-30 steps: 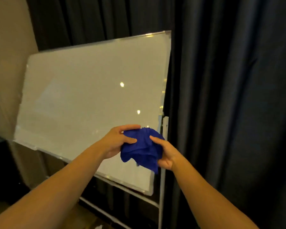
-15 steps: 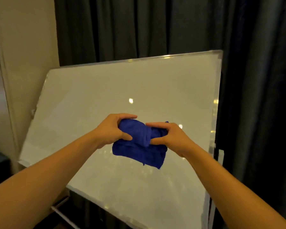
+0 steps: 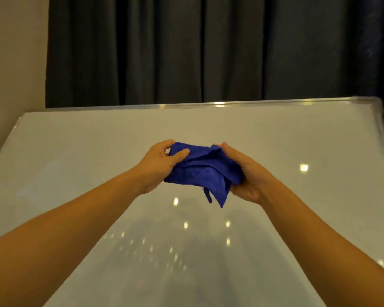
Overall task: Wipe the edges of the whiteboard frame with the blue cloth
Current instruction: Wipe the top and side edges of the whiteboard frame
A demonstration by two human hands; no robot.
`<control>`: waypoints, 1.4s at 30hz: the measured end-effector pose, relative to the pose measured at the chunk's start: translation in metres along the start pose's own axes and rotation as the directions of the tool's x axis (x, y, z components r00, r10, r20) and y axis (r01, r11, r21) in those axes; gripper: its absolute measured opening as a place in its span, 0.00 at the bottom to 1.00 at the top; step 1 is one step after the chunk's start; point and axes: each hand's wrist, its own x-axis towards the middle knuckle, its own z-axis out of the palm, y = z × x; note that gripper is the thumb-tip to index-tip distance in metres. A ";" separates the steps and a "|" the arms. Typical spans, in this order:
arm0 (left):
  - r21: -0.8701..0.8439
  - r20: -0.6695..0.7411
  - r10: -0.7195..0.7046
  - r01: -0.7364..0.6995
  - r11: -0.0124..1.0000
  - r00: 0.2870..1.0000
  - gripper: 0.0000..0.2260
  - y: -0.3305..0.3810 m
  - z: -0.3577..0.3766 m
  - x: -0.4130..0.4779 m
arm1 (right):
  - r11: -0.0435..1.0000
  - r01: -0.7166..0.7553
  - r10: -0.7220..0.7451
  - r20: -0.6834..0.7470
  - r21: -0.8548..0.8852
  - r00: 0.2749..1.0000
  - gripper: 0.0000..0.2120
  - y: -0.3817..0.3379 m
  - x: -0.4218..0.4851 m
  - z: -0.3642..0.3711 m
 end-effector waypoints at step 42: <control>0.884 0.131 0.485 -0.323 0.338 0.865 0.52 -0.091 -0.078 0.325 | -0.417 -0.411 -0.635 -0.063 -0.810 0.770 0.39 -0.036 0.287 -0.038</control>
